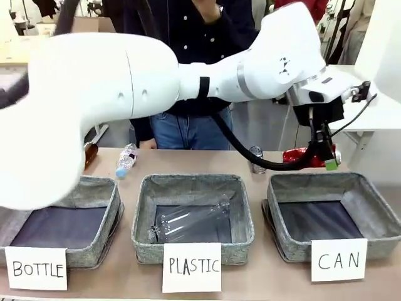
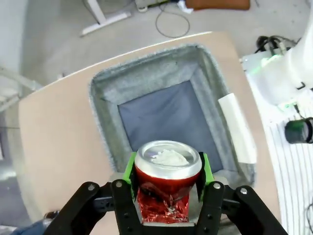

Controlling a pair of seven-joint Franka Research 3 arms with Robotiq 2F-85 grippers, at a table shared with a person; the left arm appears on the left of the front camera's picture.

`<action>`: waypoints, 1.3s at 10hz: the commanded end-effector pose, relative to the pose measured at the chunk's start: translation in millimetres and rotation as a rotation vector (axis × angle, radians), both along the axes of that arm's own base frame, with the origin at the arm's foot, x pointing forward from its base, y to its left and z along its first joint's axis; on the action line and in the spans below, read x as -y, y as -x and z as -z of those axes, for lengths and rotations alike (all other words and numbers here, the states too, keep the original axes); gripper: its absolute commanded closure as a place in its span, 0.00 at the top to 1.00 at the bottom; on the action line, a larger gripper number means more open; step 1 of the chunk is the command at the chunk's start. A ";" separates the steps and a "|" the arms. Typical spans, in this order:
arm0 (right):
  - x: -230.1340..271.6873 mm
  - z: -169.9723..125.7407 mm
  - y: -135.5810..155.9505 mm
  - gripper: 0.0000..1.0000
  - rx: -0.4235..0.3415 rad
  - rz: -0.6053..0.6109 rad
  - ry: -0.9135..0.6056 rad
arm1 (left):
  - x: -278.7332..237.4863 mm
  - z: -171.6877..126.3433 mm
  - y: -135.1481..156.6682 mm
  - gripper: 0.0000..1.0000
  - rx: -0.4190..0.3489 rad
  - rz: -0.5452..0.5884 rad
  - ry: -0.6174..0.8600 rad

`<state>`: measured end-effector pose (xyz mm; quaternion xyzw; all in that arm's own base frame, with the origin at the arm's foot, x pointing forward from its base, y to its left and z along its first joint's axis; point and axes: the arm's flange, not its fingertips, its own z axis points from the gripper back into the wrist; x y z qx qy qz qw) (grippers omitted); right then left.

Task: Sort the can waste into the basket.
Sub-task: Pick up the can waste from the table and place it in the right Fabric basket.

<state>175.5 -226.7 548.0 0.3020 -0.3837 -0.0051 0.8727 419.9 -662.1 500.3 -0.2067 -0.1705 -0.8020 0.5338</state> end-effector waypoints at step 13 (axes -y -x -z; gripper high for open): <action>0.8 -1.0 0.2 1.00 0.004 0.007 -0.007 | -13.3 4.2 -55.3 1.00 -0.221 -0.190 -0.218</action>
